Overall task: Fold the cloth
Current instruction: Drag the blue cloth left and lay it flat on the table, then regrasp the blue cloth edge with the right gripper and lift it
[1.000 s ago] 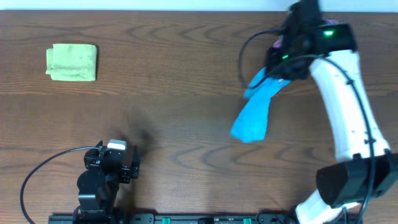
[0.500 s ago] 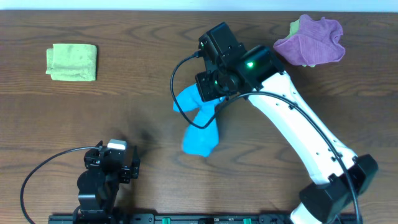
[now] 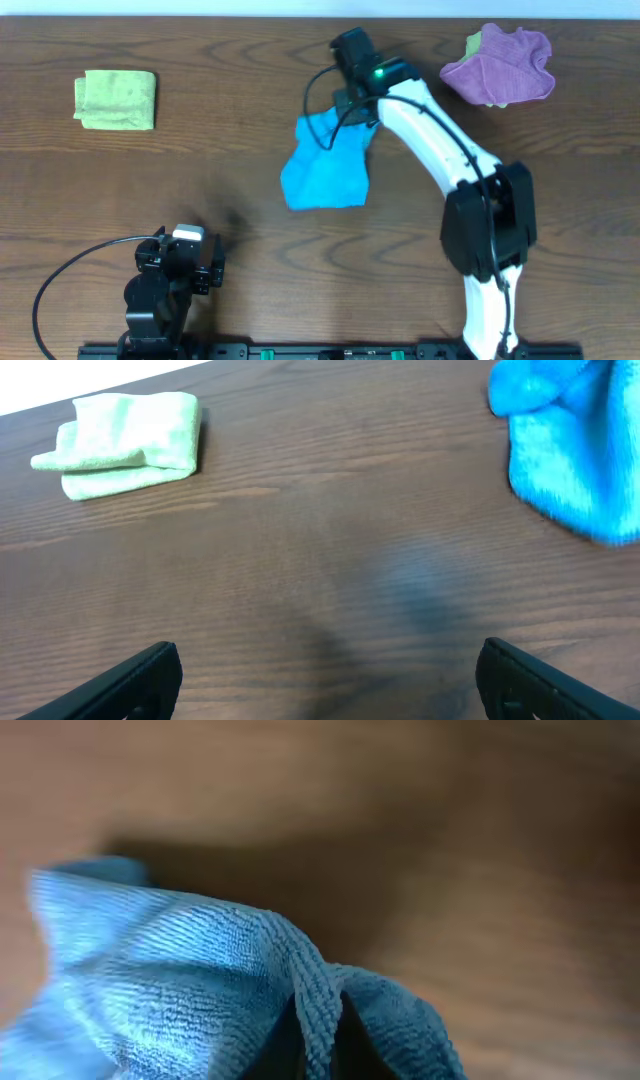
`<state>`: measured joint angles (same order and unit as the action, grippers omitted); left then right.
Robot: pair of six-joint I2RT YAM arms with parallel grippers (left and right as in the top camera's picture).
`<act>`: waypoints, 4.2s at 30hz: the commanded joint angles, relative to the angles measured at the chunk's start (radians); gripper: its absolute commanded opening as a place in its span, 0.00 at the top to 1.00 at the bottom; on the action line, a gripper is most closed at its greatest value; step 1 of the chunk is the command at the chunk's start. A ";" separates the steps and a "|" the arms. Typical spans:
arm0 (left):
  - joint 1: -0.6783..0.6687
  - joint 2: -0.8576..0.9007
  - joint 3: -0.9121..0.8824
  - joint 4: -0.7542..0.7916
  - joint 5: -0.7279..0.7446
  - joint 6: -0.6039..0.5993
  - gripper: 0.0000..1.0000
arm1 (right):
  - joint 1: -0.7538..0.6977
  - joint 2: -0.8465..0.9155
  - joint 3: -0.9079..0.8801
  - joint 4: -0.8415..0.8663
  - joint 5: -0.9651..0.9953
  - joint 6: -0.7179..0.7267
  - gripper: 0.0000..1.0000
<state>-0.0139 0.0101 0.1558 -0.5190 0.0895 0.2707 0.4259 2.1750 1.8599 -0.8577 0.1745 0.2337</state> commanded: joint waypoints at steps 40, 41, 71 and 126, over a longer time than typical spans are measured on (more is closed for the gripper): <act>0.002 -0.006 -0.013 -0.004 -0.012 0.018 0.05 | 0.124 0.113 0.040 0.015 -0.193 -0.148 0.17; 0.002 -0.006 -0.013 -0.004 -0.012 0.018 0.05 | 0.123 0.128 0.040 0.014 -0.211 -0.148 0.17; 0.002 -0.006 -0.013 -0.004 -0.012 0.018 0.05 | 0.124 0.222 0.040 0.035 -0.262 -0.123 0.67; 0.002 -0.006 -0.013 -0.004 -0.012 0.018 0.05 | 0.057 -0.023 0.435 -0.647 0.025 0.086 0.99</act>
<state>-0.0139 0.0105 0.1558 -0.5190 0.0891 0.2707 0.5014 2.1464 2.2906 -1.4715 0.1184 0.2665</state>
